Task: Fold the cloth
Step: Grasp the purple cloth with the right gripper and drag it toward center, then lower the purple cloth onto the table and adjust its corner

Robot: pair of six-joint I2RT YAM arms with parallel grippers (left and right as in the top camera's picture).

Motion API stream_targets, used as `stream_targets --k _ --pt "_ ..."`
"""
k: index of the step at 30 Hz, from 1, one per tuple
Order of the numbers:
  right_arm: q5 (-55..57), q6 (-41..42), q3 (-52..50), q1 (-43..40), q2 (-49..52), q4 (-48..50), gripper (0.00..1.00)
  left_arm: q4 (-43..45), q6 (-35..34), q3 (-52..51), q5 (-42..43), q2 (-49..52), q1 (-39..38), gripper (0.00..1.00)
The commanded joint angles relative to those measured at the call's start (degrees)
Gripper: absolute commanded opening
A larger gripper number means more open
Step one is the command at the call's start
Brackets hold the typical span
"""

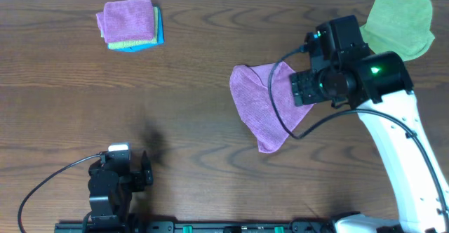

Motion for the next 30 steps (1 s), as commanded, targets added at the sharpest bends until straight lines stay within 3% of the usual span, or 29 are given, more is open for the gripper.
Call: stream_targets --k 1,2,3,14,22,30 --pt "1.44 1.31 -3.52 0.42 -0.07 0.90 0.29 -0.85 0.37 -0.42 -0.57 -0.33 0.22 0.95" --pt "1.44 1.68 -5.11 0.39 -0.07 2.05 0.12 -0.85 0.35 -0.42 -0.57 -0.33 0.22 0.95" --pt "1.44 1.97 -6.95 0.37 -0.07 3.58 0.02 -0.85 0.35 -0.44 -0.57 -0.33 0.22 0.95" --pt "-7.17 3.32 -19.52 0.44 4.17 21.79 0.02 -0.85 0.35 -0.42 -0.57 -0.33 0.22 0.95" --pt "-18.60 3.61 -19.67 1.05 15.98 29.07 0.02 -0.85 0.35 -0.42 -0.57 -0.33 0.22 0.95" --pt "-19.56 4.15 -19.65 5.31 19.43 34.64 0.01 -0.85 0.35 -0.42 -0.57 -0.33 0.22 0.95"
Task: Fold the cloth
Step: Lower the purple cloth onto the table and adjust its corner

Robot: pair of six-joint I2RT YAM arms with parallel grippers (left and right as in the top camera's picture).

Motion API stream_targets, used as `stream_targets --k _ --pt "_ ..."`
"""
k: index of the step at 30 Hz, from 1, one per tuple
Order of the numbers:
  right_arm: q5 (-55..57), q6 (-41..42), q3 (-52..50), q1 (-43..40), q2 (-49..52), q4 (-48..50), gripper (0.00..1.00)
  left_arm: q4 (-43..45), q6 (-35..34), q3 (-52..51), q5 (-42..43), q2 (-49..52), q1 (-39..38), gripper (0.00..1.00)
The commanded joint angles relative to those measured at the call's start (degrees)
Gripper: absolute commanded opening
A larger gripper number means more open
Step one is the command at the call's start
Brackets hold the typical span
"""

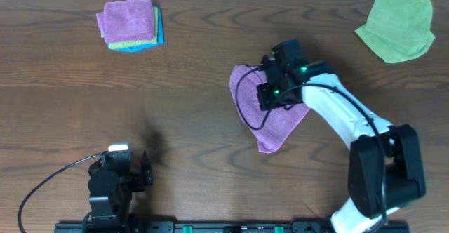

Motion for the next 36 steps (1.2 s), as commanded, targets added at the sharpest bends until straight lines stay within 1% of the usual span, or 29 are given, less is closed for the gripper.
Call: stream_targets --k 1,4,9,12,17,21,23,27,32,36 --pt "-1.51 0.96 -0.17 2.08 0.44 2.05 0.02 -0.85 0.33 -0.42 -0.57 -0.33 0.22 0.95" --pt "0.85 0.96 -0.17 2.51 1.03 3.50 0.01 -0.85 0.35 -0.42 -0.57 -0.33 0.22 0.95" --pt "2.64 0.31 -0.15 2.32 2.51 3.52 0.02 -0.85 0.33 -0.42 -0.57 -0.33 0.22 0.95" --pt "5.81 0.31 -0.15 2.36 3.48 3.52 0.02 -0.85 0.35 -0.44 -0.57 -0.33 0.22 0.95" --pt "8.92 0.31 -0.15 1.79 5.29 1.36 0.02 -0.85 0.33 -0.42 -0.57 -0.33 0.22 0.95" --pt "17.07 0.35 -0.15 1.20 5.35 -1.05 0.02 -0.85 0.33 -0.42 -0.57 -0.33 0.22 0.95" --pt "20.06 0.33 -0.15 0.35 5.35 -1.64 0.02 -0.85 0.33 -0.42 -0.57 -0.33 0.22 0.95" --pt "22.58 0.37 -0.15 -2.49 5.35 -2.01 0.02 -0.85 0.35 -0.42 -0.57 -0.33 0.22 0.95" --pt "22.40 0.42 -0.15 -7.45 5.35 -2.10 0.01 -0.85 0.33 -0.42 -0.57 -0.33 0.22 0.95" --pt "22.38 0.35 -0.15 -8.94 5.42 -1.60 0.02 -0.85 0.33 -0.42 -0.57 -0.33 0.22 0.95"
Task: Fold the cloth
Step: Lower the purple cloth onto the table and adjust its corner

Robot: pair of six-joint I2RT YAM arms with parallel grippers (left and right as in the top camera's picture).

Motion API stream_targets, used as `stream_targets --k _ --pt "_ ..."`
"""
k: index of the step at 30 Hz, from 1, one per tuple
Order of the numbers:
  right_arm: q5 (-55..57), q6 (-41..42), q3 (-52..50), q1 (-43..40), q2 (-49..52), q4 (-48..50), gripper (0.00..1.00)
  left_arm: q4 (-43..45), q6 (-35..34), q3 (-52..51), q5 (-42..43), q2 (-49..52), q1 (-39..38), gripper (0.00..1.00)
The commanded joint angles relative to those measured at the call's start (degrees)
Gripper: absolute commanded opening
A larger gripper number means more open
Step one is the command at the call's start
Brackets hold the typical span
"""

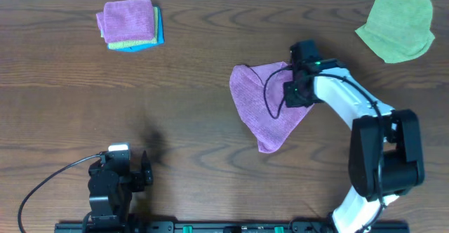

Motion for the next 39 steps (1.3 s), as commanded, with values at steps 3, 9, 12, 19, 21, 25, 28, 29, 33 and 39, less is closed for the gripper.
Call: stream_targets --k 3,9,12,19,21,25,28,29,33,39 --pt "3.28 0.24 -0.13 -1.18 0.31 1.66 0.02 -0.85 0.35 -0.44 -0.57 -0.33 0.22 0.95" --pt "3.19 0.24 -0.13 -3.48 0.70 3.48 0.02 -0.85 0.37 -0.44 -0.57 -0.33 0.22 0.95" --pt "2.97 0.24 -0.11 -4.66 1.51 3.89 0.02 -0.85 0.35 -0.42 -0.57 -0.33 0.22 0.95" --pt "1.22 0.24 -0.04 -6.32 4.20 5.03 0.02 -0.85 0.35 -0.44 -0.57 -0.33 0.22 0.95" --pt "0.79 0.26 -0.02 -6.32 5.18 5.33 0.02 -0.85 0.35 -0.44 -0.57 -0.33 0.22 0.95" --pt "0.59 0.24 0.15 -6.32 7.28 6.45 0.02 -0.85 0.35 -0.42 -0.57 -0.33 0.22 0.95" --pt "0.61 0.26 1.09 -6.54 9.20 6.95 0.01 -0.85 0.35 -0.44 -0.57 -0.33 0.22 0.95" --pt "0.61 0.26 1.68 -6.64 10.14 7.08 0.02 -0.85 0.35 -0.42 -0.57 -0.33 0.22 0.95" --pt "0.68 0.24 7.06 -7.17 15.08 5.49 0.01 -0.85 0.35 -0.44 -0.57 -0.33 0.22 0.95" --pt "1.27 0.22 20.76 -8.33 23.54 0.70 0.01 -0.85 0.35 -0.42 -0.57 -0.33 0.22 0.95"
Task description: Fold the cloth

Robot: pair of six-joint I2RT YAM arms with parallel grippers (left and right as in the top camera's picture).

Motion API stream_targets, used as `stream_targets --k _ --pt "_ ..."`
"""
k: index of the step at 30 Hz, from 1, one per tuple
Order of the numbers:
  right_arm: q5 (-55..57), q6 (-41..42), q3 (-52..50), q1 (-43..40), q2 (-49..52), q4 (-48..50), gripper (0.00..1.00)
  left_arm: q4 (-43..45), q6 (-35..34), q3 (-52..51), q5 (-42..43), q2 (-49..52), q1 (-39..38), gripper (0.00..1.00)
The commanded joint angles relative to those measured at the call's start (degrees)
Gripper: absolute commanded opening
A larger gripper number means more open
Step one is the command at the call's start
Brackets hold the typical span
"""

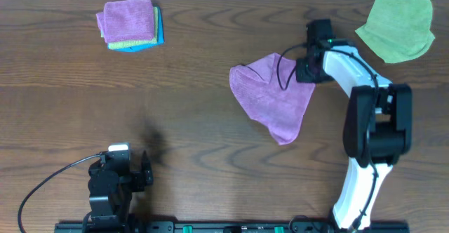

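The purple cloth (270, 100) lies crumpled and unfolded right of the table's middle, its lower tip pointing toward the front. My right gripper (303, 71) sits at the cloth's upper right corner, which is drawn up toward it; the gripper looks shut on that corner, though the wrist hides the fingers. My left gripper (144, 171) rests low at the front left, far from the cloth, and its fingers are too small to read.
A stack of folded cloths (130, 24), purple on top, sits at the back left. A loose green cloth (396, 26) lies at the back right corner, close behind the right arm. The dark wooden table (196, 121) runs between them.
My right gripper has shifted right and toward the back. The cloth's upper right corner went with it, and the cloth's lower tip now lies further right.
At first my right gripper hovered over the cloth's right edge. Then it was low over the cloth's middle. Then it stood at the right edge. Now it is at the upper right corner, with the cloth stretched and shifted right. The left arm stayed still throughout.
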Motion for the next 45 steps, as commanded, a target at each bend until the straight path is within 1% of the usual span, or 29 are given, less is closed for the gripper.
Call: stream_targets --k 1,6,12,17,21,26,32,34,39,43,45 --pt "-0.48 0.22 4.70 -1.38 8.70 -1.92 0.02 -0.83 0.35 -0.42 -0.57 -0.33 0.22 0.95" --pt "-0.81 0.22 14.60 -1.44 14.40 -4.98 0.02 -0.83 0.37 -0.42 -0.57 -0.33 0.22 0.95" --pt "-2.23 0.24 20.90 -1.38 17.90 -4.68 0.02 -0.83 0.37 -0.42 -0.57 -0.33 0.22 0.95" --pt "-2.89 0.24 22.14 -1.40 18.23 -2.19 0.02 -0.83 0.35 -0.42 -0.57 -0.33 0.22 0.95" --pt "-3.37 0.22 23.96 -1.38 18.23 -1.97 0.02 -0.83 0.35 -0.42 -0.57 -0.33 0.22 0.95" --pt "-7.02 -1.27 26.91 -1.38 18.23 1.49 0.02 -0.83 0.35 -0.44 -0.57 -0.33 0.22 0.95" --pt "-9.53 -1.25 26.99 -1.38 18.23 3.87 0.02 -0.83 0.37 -0.44 -0.57 -0.33 0.22 0.95" --pt "-9.53 -1.25 27.15 -1.38 18.23 2.73 0.02 -0.83 0.35 -0.42 -0.57 -0.33 0.22 0.95" --pt "-7.82 -1.25 30.86 -1.33 18.12 -5.66 0.02 -0.83 0.35 -0.42 -0.57 -0.33 0.22 0.95" --pt "-1.20 -1.27 38.10 -1.33 18.12 -14.05 0.01 -0.83 0.37 -0.42 -0.57 -0.33 0.22 0.95" --pt "0.17 -1.31 41.44 -1.33 18.12 -17.31 0.01 -0.83 0.35 -0.42 -0.57 -0.33 0.22 0.95"
